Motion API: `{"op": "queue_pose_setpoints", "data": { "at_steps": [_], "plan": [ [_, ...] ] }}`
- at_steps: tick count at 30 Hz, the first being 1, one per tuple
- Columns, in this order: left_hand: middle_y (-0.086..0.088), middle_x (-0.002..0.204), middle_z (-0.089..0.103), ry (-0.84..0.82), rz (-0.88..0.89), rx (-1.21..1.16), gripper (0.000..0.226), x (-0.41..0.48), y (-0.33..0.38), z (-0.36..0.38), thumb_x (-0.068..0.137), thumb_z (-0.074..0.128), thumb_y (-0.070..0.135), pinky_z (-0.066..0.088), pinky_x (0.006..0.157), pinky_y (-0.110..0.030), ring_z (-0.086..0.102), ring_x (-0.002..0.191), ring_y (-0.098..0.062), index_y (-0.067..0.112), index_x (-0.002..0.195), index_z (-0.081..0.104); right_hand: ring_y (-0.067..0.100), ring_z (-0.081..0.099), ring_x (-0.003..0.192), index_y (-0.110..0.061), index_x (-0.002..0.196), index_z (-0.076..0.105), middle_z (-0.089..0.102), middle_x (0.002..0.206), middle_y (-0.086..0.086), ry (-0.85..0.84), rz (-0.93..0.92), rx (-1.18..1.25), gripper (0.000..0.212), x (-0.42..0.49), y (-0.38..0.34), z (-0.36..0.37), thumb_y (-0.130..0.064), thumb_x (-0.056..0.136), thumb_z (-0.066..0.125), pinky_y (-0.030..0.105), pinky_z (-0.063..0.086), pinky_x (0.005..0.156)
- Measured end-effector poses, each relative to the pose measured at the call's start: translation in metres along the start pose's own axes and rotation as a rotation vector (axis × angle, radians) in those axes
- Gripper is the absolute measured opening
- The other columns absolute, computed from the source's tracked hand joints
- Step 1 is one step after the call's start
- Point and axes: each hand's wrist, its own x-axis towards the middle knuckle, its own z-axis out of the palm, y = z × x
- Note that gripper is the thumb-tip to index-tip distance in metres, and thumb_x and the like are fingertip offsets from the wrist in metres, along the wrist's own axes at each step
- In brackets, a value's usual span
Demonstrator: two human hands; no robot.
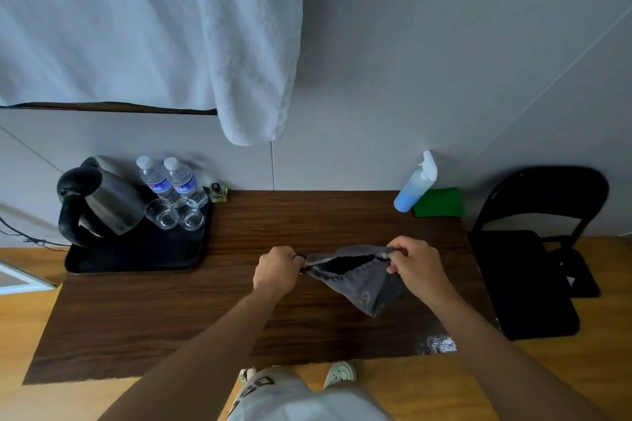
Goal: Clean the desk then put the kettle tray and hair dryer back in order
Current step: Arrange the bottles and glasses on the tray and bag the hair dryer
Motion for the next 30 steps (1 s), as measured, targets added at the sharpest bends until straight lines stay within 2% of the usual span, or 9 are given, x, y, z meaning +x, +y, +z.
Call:
{"op": "queue_pose_setpoints", "data": {
  "at_steps": [3,6,11,15,19,21,23,26,30],
  "plan": [
    [-0.002,0.076,0.069,-0.133,-0.014,-0.453,0.025,0.007,0.010,-0.013,0.102,0.055,0.024,0.048,0.065,-0.032,0.065,0.075,-0.022,0.013,0.081,0.063,0.004,0.071,0.073,-0.019,0.097,0.069,0.072,0.084,-0.003,-0.024,0.095,0.061,0.018,0.004,0.014,0.000,-0.014,0.099,0.051,0.036,0.061,0.077],
    [-0.008,0.077,0.063,-0.312,-0.036,-0.812,0.029,0.001,0.023,-0.023,0.102,0.054,0.017,0.052,0.087,-0.038,0.069,0.084,-0.027,0.011,0.074,0.059,0.010,0.069,0.085,-0.019,0.102,0.064,0.068,0.094,0.000,-0.004,0.189,0.140,0.018,0.007,0.017,0.003,-0.019,0.103,0.047,0.039,0.063,0.078],
    [-0.013,0.083,0.060,-0.474,0.207,-0.768,0.032,-0.021,0.047,-0.039,0.103,0.049,0.021,0.049,0.082,-0.032,0.065,0.079,-0.019,0.012,0.072,0.056,0.021,0.068,0.088,-0.015,0.107,0.059,0.063,0.104,0.009,0.032,0.339,0.394,0.019,0.015,0.007,0.015,-0.026,0.106,0.044,0.041,0.063,0.077],
    [-0.011,0.081,0.057,-0.460,0.311,-0.747,0.033,-0.035,0.069,-0.052,0.103,0.049,0.020,0.049,0.084,-0.033,0.066,0.079,-0.019,0.012,0.072,0.055,0.021,0.070,0.073,-0.006,0.086,0.054,0.066,0.086,0.012,0.080,0.140,0.311,0.027,0.015,-0.003,0.031,-0.029,0.098,0.063,0.042,0.063,0.072],
    [-0.013,0.078,0.055,-0.392,0.383,-0.749,0.033,-0.044,0.082,-0.073,0.101,0.054,0.021,0.050,0.082,-0.032,0.062,0.076,-0.021,0.014,0.069,0.056,0.017,0.056,0.069,-0.011,0.079,0.055,0.058,0.072,0.000,0.103,-0.030,0.054,0.024,0.016,-0.009,0.031,-0.019,0.084,0.077,0.022,0.040,0.058],
    [-0.014,0.075,0.054,-0.326,0.402,-0.762,0.033,-0.048,0.084,-0.083,0.101,0.054,0.017,0.051,0.077,-0.029,0.060,0.071,-0.019,0.013,0.068,0.056,0.015,0.061,0.078,-0.016,0.085,0.062,0.062,0.078,-0.006,0.093,-0.029,0.001,0.015,0.018,-0.010,0.025,-0.011,0.084,0.076,0.018,0.044,0.062],
    [-0.009,0.070,0.054,-0.261,0.411,-0.772,0.034,-0.051,0.084,-0.091,0.100,0.054,0.012,0.052,0.076,-0.030,0.059,0.067,-0.018,0.012,0.066,0.057,0.016,0.067,0.084,-0.018,0.089,0.067,0.065,0.082,-0.007,0.082,0.009,-0.062,0.011,0.018,-0.008,0.018,-0.010,0.085,0.074,0.027,0.055,0.071],
    [-0.005,0.068,0.054,-0.193,0.419,-0.758,0.032,-0.056,0.080,-0.099,0.100,0.054,0.008,0.054,0.083,-0.037,0.058,0.069,-0.020,0.009,0.068,0.058,0.011,0.070,0.068,-0.021,0.074,0.069,0.069,0.069,-0.005,0.106,0.080,-0.121,0.014,0.015,-0.009,0.009,-0.017,0.086,0.075,0.035,0.063,0.067],
    [-0.007,0.068,0.058,-0.117,0.438,-0.682,0.029,-0.065,0.078,-0.103,0.100,0.056,0.010,0.055,0.076,-0.030,0.060,0.068,-0.019,0.001,0.073,0.060,0.006,0.072,0.057,-0.015,0.073,0.074,0.072,0.065,-0.002,0.082,0.044,0.041,0.016,0.010,-0.026,0.007,-0.017,0.088,0.077,0.029,0.062,0.062]
  ]
}}
